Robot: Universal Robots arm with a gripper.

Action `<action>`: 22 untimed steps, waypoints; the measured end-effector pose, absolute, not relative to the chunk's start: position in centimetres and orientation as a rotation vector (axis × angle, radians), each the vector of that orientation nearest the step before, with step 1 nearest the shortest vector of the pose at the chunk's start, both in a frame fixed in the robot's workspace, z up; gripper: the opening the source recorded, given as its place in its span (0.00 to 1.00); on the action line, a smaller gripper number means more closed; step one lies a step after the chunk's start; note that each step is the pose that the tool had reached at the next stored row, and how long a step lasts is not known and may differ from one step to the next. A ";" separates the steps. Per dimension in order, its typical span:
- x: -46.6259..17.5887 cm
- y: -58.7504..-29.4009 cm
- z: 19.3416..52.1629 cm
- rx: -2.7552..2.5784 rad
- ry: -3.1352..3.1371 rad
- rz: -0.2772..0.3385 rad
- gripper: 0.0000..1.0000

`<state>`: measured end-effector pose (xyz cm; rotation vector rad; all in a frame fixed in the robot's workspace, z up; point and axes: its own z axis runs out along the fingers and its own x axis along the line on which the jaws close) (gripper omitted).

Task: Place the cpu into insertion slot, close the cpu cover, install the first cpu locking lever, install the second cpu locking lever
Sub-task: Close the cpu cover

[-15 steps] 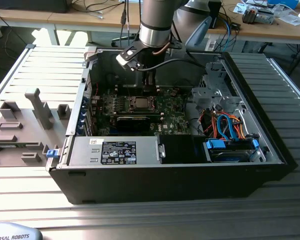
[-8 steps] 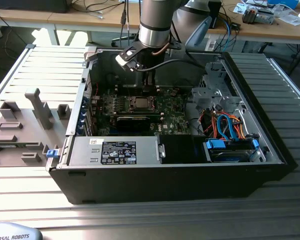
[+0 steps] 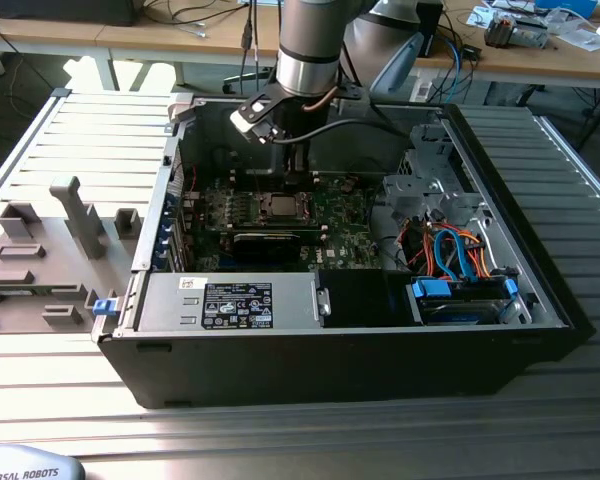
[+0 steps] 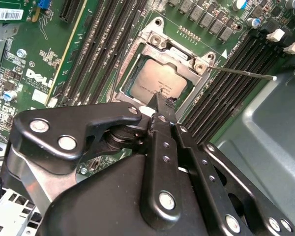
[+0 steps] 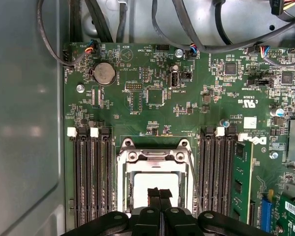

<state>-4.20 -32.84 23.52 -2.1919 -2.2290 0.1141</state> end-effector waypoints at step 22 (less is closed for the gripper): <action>-4.5 -32.8 23.1 -2.192 -2.229 0.114 0.11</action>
